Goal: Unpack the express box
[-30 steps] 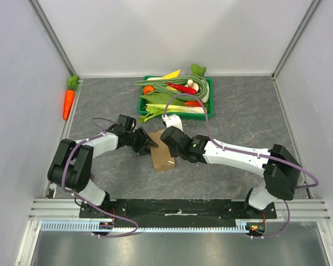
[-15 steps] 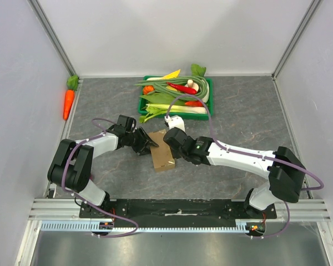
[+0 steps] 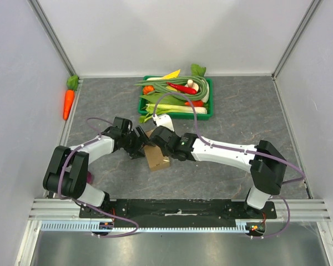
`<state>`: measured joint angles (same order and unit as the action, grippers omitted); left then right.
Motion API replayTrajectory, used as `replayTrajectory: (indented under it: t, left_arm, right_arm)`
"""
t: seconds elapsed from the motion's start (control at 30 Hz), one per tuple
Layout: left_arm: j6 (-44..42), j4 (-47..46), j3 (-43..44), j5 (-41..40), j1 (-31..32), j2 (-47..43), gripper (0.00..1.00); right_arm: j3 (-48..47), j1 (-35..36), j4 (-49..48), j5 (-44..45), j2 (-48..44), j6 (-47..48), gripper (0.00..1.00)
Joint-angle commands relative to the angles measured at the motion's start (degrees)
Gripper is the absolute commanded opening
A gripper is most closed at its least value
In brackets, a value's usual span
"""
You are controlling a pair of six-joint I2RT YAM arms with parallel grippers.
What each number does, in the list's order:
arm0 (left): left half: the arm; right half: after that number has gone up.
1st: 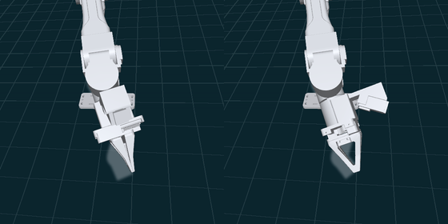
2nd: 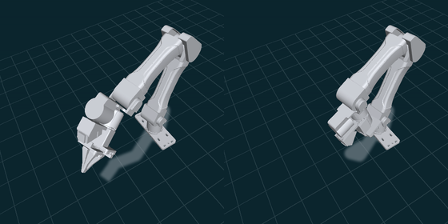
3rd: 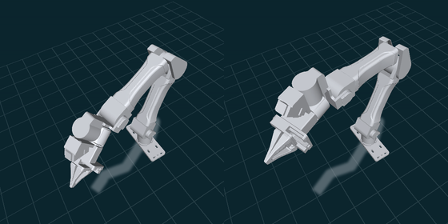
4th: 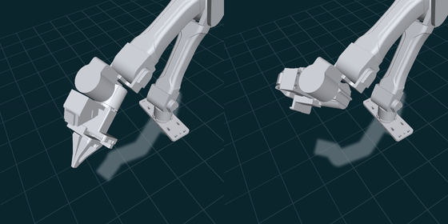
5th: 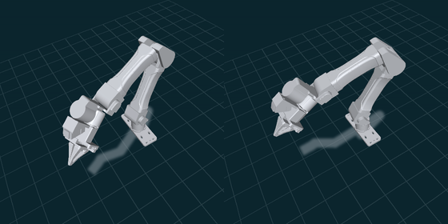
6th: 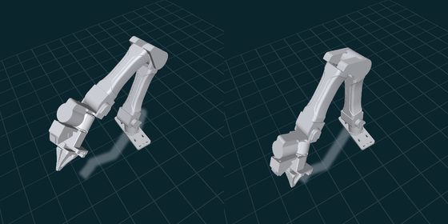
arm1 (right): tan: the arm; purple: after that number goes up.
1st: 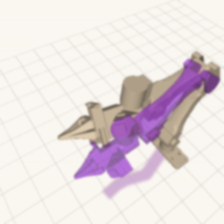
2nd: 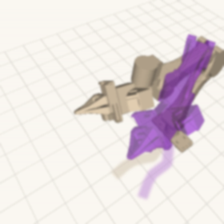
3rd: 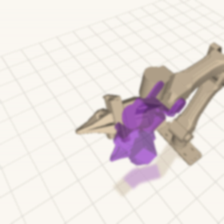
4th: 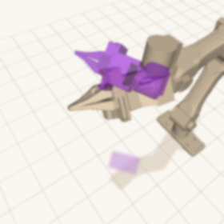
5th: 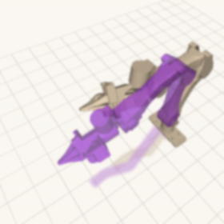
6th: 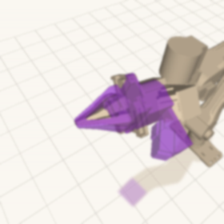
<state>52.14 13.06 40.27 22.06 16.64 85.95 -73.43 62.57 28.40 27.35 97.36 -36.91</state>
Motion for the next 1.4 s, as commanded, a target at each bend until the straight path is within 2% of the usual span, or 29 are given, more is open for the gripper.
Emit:
replayTrajectory:
  t: [0.0,0.13,0.3,0.37,0.5,0.8,1.37]
  left_arm:
    - [-2.9,-0.2,-3.3,1.7,0.0,-1.6,0.82]
    - [-0.8,-3.2,-5.6,4.6,0.1,-1.7,0.75]
    - [3.3,-5.7,-6.8,4.8,0.4,0.0,0.56]
    - [5.1,-6.0,-6.9,3.1,0.4,0.6,0.48]
    - [9.6,-6.4,-6.8,-1.2,0.4,0.4,0.39]
    - [11.8,-4.9,-6.1,-6.9,0.5,-0.2,0.34]
    - [13.0,-5.1,-7.0,-8.7,0.4,1.3,0.31]
  right_arm:
    - [-2.6,0.5,0.7,0.9,3.1,-0.6,0.0]
    - [-3.6,0.5,0.4,2.8,4.1,0.2,0.0]
    - [-2.9,0.5,0.3,2.4,3.6,-0.7,0.0]
    - [-1.5,0.5,0.3,1.3,2.3,-1.1,0.0]
    - [1.2,0.5,1.5,-1.4,-0.6,-1.7,0.0]
    - [5.9,0.5,4.7,-3.0,-6.0,-0.8,0.0]
    - [9.7,0.5,6.6,-7.8,-8.2,-1.0,0.0]
